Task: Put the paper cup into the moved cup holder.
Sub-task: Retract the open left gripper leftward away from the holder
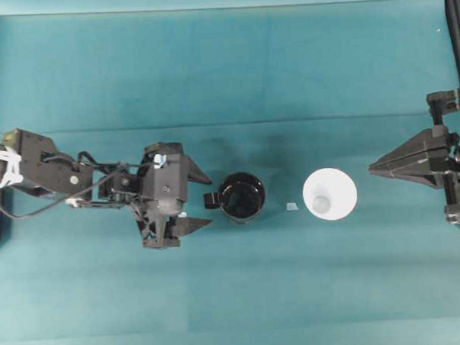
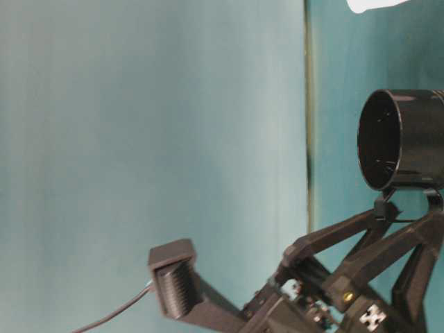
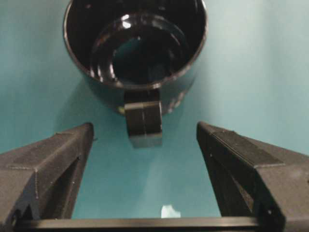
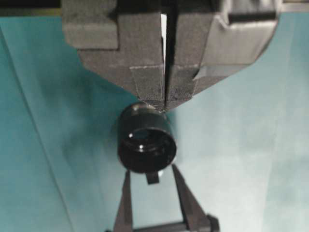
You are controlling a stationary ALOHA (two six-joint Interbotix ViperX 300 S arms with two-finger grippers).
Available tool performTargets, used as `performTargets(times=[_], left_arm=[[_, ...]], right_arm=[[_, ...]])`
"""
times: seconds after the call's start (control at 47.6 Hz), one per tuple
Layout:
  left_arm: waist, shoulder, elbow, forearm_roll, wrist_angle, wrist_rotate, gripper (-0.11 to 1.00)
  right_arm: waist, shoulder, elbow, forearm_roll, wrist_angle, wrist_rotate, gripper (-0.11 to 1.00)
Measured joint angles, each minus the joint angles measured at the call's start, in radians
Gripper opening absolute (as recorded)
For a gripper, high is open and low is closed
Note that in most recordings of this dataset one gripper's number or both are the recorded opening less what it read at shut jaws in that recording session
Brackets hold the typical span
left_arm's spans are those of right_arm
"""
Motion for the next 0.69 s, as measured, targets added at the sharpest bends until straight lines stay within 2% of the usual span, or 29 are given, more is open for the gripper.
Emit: performTargets(times=[0.294,0.546,0.609,0.693], left_arm=[[0.0,-0.167,0.071,0.0,0.038,-0.002,0.88],[0.0,-0.322,0.12,0.002,0.144,-0.002,0.88],[0.0,-0.35,0.126,0.0,0.164,-0.002,0.88],[0.002,-0.373,0.135,0.0,0.178,-0.002,0.88]], right_arm=[[0.0,0.002,0.0,-0.002,0.008,-0.002,0.01],[0.0,0.002,0.0,-0.002,0.048,0.0,0.01],[-0.003,0.003,0.0,-0.002,0.055,0.012,0.01],[-0.021,0.015,0.0,-0.002,0.061,0.066,0.01]])
